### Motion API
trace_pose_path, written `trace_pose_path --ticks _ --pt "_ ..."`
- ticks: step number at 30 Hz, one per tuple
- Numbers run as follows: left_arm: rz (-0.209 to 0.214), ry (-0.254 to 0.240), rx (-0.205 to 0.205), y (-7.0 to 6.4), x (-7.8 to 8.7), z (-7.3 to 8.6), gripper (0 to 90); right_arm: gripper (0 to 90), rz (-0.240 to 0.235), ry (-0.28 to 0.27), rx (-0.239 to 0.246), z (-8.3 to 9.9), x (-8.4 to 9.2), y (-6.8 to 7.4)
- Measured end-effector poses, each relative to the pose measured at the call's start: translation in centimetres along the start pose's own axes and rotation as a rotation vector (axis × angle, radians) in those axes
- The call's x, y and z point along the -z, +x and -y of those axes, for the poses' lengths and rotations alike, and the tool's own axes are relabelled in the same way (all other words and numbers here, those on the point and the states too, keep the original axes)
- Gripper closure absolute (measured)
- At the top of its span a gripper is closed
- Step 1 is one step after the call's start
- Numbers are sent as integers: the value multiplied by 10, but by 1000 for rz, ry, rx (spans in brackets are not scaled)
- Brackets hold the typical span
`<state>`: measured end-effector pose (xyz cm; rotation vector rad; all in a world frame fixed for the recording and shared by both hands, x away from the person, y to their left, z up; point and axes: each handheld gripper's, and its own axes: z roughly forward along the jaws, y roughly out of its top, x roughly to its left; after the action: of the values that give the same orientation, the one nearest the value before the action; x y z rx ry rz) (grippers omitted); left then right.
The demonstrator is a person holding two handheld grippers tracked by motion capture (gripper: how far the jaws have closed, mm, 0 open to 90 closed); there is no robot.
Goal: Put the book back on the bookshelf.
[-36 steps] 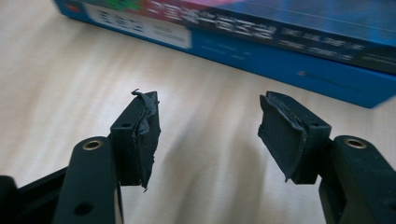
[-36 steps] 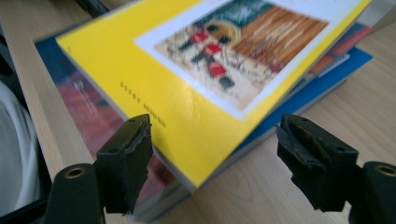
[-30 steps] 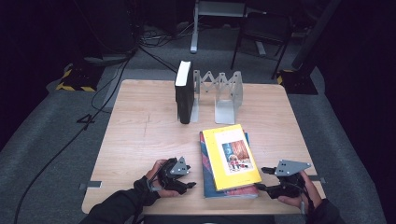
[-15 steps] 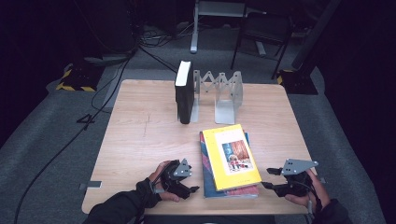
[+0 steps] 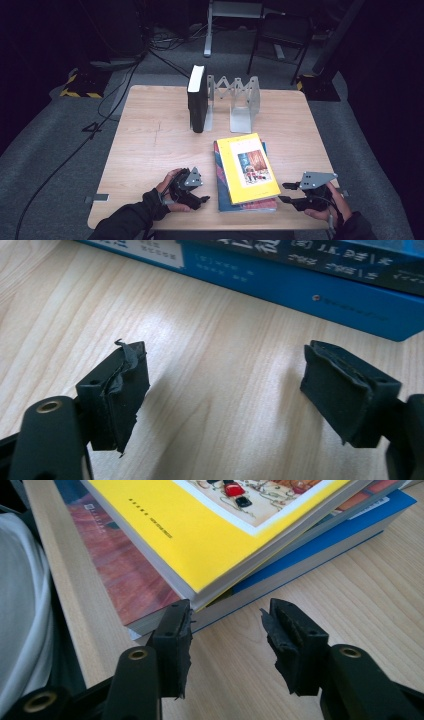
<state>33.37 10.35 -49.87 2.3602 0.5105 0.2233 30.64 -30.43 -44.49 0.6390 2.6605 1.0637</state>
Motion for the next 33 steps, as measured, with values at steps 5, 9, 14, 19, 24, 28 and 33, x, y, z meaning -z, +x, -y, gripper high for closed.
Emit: trace_pose_path --ticks 5,9,14,19,24,28,33 --pt "-4 -41 0 3 4 -5 199 498 -21 -38 -11 -6 5 1" --pt "-10 -75 2 3 7 -10 200 488 -46 -10 -25 -13 -8 1" --pt "-15 -104 1 7 9 -17 200 435 -84 7 -60 -17 -16 -2" --pt "-27 -124 -13 10 10 -26 200 443 -72 4 -42 -21 -18 3" --pt "-44 -132 -22 14 11 -32 199 451 -79 9 -23 -29 -25 9" --pt "-57 -115 -36 20 5 -38 199 412 -77 1 -37 -32 -28 10" --pt "-75 -106 -27 27 -2 -41 204 385 -102 -24 -85 -35 -29 6"
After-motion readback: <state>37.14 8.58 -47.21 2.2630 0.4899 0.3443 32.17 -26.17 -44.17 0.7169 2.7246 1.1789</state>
